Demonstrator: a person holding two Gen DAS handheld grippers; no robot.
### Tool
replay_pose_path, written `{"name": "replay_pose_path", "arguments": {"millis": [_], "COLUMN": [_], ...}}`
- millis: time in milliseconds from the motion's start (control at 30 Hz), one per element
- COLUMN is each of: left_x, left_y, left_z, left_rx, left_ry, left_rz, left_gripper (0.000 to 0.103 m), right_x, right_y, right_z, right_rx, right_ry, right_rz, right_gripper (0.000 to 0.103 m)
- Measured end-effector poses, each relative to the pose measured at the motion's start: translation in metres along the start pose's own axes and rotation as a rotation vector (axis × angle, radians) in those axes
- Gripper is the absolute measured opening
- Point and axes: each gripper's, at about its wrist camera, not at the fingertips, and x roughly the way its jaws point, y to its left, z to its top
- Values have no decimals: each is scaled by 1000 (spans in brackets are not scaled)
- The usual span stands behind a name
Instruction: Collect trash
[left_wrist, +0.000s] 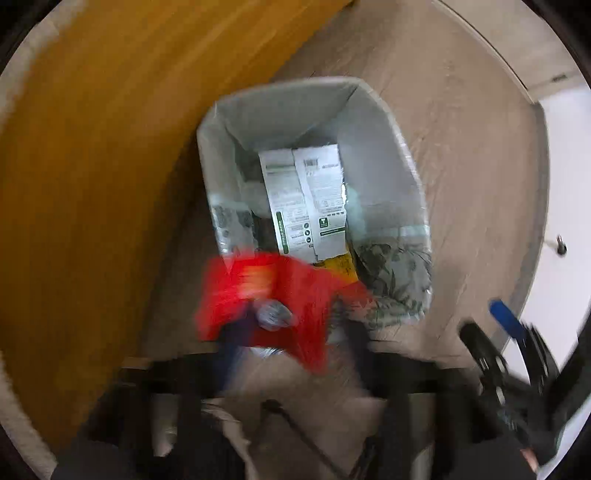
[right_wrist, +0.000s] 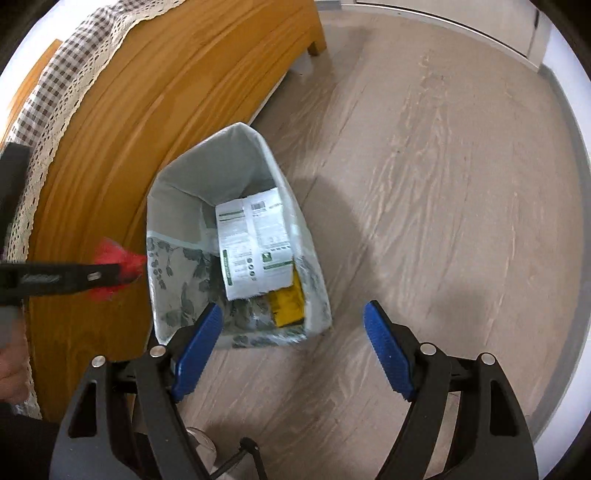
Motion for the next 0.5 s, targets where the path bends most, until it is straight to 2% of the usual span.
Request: {"name": "replay_pose_path", "arguments": {"millis": [67,167,200,333,500], "left_x": [10,21,22,-3,-40], "left_y": [4,11,14,28,39], "left_z": [-4,-4,-4,-5,-14], "left_rx": [2,10,2,-87,-159], "left_ry": [-15,49,52,15,-9], "left_rz": [29,103,104,59,-50], "left_gripper": [80,80,80,80,80], "right_x": [1,3,4,7,-3], "right_y": [-4,-5,-4,4,21], "right_z": [-4,-10,-11,-11,-5], "right_rx": [8,7,3,-9,-35], "right_ry": [5,18,21,43,30], "right_rz": [0,10,7,8,3], "right_gripper": [76,76,76,76,76]}}
